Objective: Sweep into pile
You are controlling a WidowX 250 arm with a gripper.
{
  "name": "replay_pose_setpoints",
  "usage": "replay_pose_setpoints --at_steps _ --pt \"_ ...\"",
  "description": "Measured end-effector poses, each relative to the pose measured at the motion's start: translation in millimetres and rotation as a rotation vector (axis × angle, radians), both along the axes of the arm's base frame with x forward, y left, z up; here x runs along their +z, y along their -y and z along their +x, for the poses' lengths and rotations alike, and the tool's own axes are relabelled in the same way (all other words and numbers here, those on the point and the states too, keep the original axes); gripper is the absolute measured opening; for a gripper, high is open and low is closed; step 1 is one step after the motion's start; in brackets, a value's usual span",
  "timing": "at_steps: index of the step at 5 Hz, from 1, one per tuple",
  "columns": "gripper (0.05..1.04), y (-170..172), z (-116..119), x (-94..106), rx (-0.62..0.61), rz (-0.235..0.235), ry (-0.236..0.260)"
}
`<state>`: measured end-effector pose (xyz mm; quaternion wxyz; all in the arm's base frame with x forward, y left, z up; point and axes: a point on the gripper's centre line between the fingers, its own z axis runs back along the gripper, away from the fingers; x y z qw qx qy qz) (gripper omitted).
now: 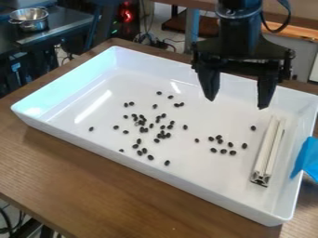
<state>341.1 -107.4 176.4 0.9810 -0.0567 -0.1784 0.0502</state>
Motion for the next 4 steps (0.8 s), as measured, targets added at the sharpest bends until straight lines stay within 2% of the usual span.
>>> replay_pose_setpoints --at_steps 1,2,4 --pt "0.998 0.2 0.6 -10.2 0.004 0.007 -0.028" --pt "0.998 3.4 15.0 -25.4 0.041 0.009 -0.046" --pt "0.998 10.4 40.6 -45.1 0.101 -0.006 -0.035"
